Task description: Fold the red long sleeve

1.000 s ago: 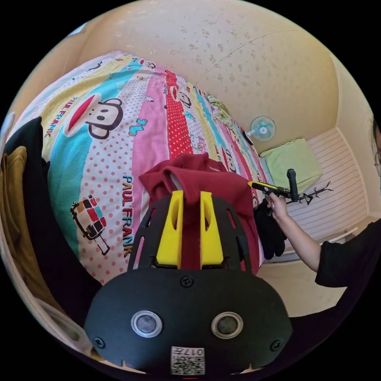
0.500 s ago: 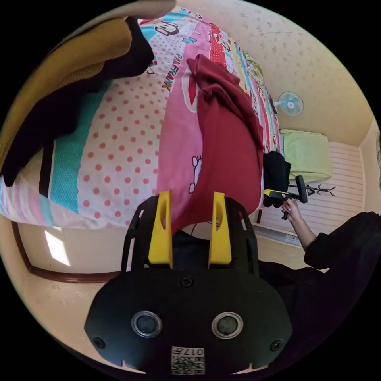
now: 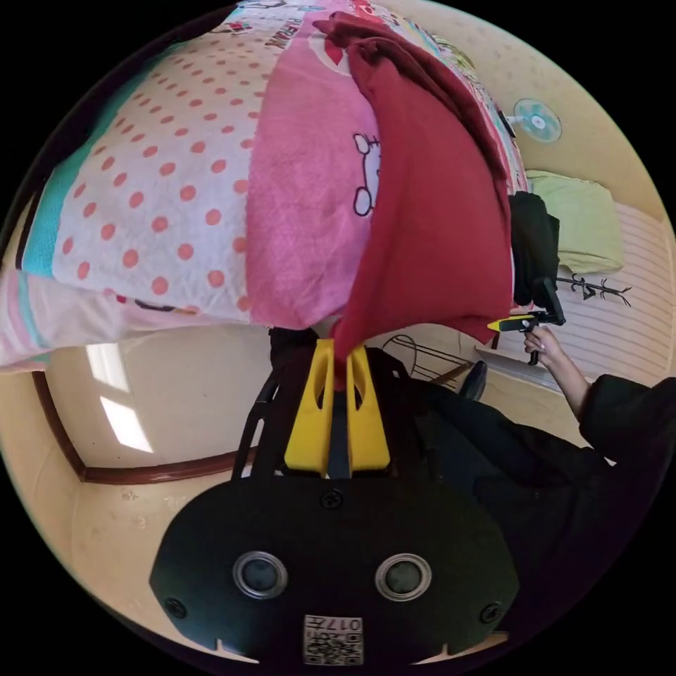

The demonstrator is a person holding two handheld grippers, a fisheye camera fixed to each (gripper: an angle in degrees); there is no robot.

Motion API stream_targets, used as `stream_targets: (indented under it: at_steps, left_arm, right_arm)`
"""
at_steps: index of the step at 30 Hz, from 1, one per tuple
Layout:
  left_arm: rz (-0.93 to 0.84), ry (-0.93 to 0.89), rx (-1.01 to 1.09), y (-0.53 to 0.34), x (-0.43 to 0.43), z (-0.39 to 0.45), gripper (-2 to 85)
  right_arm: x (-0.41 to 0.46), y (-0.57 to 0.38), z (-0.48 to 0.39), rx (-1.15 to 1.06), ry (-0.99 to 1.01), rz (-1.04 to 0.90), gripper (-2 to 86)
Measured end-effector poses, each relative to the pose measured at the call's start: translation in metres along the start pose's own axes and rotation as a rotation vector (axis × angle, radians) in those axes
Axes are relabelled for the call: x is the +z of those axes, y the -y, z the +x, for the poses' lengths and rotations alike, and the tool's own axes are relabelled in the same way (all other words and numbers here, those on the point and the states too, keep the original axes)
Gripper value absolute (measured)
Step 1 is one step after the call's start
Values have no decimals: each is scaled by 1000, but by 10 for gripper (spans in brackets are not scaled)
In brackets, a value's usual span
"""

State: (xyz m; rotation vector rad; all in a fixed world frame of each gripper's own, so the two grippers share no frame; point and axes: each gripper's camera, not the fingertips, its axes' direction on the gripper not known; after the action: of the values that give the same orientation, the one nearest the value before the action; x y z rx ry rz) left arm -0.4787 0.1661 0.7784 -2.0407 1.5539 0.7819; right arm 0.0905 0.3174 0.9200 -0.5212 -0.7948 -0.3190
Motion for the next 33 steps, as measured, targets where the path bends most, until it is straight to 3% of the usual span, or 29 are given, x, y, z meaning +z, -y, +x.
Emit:
stream_targets:
  at_steps: [2, 4, 8, 10, 12, 16, 20, 22, 24, 26, 28, 33]
  left_arm:
    - [68, -114, -9, -33, -29, 14, 11]
    - [189, -315, -51, -80, -68, 34, 7]
    - [219, -453, -158, -138, -86, 49, 6]
    - [268, -594, -228, -153, -86, 48, 6]
    - [308, -636, -235, -138, -90, 50, 7]
    - [427, -749, -120, -36, -109, 43, 14]
    - [492, -597, -131, 78, -127, 29, 28]
    - [571, -616, -261, 135, -134, 13, 61]
    - [672, -673, -166, 160, -146, 16, 80]
    - [685, -587, -111, 171, -149, 27, 78]
    - [591, -365, -115, 174, -132, 41, 83]
    - [407, -87, -207, 150, -56, 30, 112]
  right_arm:
    - [-24, -32, -6, -27, 72, 58, 36]
    - [-65, -82, -13, -74, 305, 207, 32]
    - [-84, -141, -8, -72, 319, 191, 28]
    - [-93, -157, 14, -79, 520, 281, 26]
    - [-107, -150, 23, -105, 638, 407, 25]
    - [-151, -66, 14, -165, 489, 525, 23]
    - [-191, 39, 2, -157, 351, 635, 22]
    - [-208, 101, -2, -59, 299, 705, 21]
    - [-218, 121, -13, 35, 198, 789, 18]
    - [-220, 130, -38, 66, 78, 841, 16]
    - [-197, 153, -82, -12, -77, 774, 16]
    - [-112, 210, -122, -132, -197, 553, 17]
